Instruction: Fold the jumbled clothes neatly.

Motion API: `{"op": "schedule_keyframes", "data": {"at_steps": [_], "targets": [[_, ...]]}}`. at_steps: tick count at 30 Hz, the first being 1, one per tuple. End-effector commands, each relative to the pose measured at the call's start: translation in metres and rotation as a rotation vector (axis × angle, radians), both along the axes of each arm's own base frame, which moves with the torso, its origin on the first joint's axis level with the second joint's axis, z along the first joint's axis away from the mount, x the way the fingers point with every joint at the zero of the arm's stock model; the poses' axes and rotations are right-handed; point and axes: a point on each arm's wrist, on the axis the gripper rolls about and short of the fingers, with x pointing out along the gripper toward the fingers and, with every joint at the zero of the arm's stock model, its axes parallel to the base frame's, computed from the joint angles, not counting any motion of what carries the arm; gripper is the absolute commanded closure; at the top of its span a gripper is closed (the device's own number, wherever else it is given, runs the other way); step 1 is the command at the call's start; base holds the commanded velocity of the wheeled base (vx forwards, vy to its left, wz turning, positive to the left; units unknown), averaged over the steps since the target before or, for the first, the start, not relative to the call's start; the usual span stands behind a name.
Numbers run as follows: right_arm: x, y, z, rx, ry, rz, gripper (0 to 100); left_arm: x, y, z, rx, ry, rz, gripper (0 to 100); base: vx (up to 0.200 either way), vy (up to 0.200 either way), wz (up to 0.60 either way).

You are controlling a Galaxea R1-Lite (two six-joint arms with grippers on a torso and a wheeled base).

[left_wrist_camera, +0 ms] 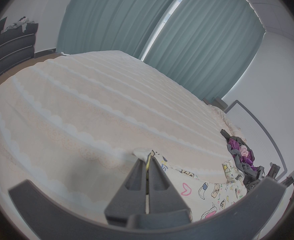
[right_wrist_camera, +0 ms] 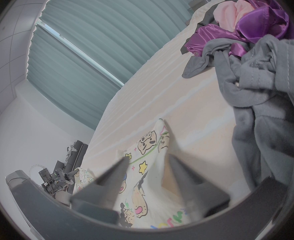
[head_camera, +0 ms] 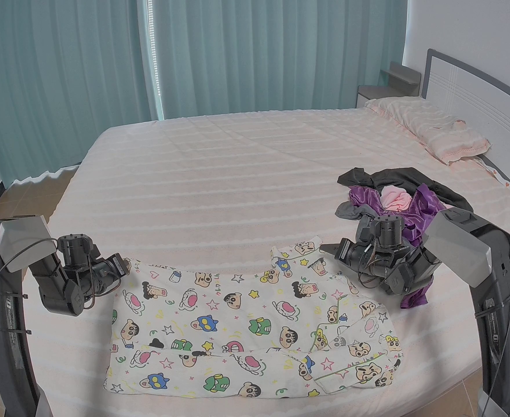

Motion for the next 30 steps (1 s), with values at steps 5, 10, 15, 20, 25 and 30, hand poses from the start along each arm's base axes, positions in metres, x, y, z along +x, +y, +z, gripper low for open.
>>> {"op": "schedule_keyframes", "data": {"at_steps": [5, 10, 15, 20, 25, 30], "targets": [[-0.001, 0.004, -0.001, 0.005, 0.004, 0.025, 0, -0.001, 0.0, -0.002, -0.002, 0.005, 0.001, 100, 0.0, 0.0, 0.0], [-0.005, 0.011, -0.011, -0.02, 0.027, 0.061, 0, -0.001, 0.0, -0.002, -0.003, 0.005, 0.0, 100, 0.0, 0.0, 0.0], [-0.006, 0.013, -0.013, -0.029, 0.028, 0.08, 100, -0.001, -0.001, -0.002, -0.003, 0.007, 0.0, 100, 0.0, 0.0, 0.0], [-0.006, 0.008, -0.013, -0.028, 0.022, 0.069, 100, 0.0, 0.0, -0.001, -0.002, 0.002, 0.001, 100, 0.0, 0.0, 0.0], [-0.004, -0.004, -0.011, -0.011, 0.0, 0.039, 100, 0.0, 0.001, 0.0, 0.003, -0.005, 0.004, 100, 0.0, 0.0, 0.0], [-0.012, -0.01, -0.012, 0.022, -0.045, 0.065, 100, -0.004, 0.002, 0.0, 0.003, 0.002, 0.008, 100, 0.0, 0.0, 0.0]]}}
